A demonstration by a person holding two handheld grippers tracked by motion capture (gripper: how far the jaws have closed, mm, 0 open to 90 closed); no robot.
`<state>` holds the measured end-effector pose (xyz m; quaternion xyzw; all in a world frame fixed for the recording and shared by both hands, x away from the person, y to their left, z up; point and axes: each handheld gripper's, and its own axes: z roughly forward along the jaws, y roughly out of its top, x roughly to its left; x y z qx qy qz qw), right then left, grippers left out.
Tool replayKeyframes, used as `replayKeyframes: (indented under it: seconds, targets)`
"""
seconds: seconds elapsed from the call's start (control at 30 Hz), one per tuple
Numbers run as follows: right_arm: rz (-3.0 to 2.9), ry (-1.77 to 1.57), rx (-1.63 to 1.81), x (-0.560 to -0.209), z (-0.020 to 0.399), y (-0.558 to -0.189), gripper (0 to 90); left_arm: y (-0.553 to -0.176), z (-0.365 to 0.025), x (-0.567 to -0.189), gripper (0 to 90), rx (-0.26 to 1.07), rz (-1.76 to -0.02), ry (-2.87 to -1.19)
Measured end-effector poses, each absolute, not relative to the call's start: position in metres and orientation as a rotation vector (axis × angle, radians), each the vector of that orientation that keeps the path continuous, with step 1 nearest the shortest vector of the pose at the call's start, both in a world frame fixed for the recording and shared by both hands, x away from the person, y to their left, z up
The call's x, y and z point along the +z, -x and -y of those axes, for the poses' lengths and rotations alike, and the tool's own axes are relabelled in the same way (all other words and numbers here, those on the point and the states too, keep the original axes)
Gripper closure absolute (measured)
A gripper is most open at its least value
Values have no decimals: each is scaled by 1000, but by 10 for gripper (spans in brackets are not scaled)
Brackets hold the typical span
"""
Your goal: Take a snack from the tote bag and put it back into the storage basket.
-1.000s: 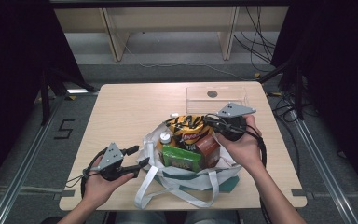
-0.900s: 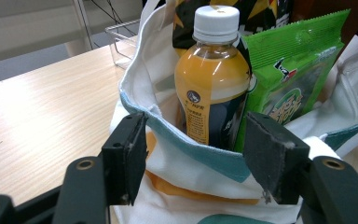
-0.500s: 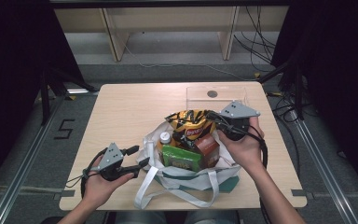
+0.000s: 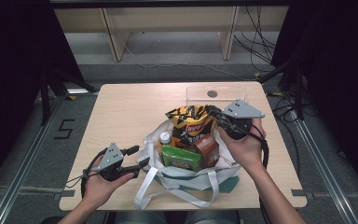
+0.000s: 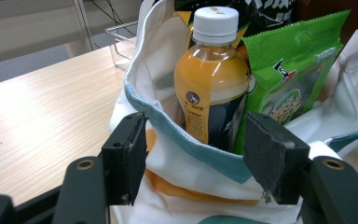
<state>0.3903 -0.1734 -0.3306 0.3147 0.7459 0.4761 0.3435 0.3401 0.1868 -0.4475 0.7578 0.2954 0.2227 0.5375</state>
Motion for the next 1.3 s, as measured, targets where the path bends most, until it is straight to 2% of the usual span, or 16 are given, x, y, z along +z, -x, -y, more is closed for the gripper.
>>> replayKeyframes:
  seconds: [1.3]
  targets:
    - [-1762, -723, 1319, -299, 170, -387, 900, -340, -186, -450, 396, 515, -710, -1801]
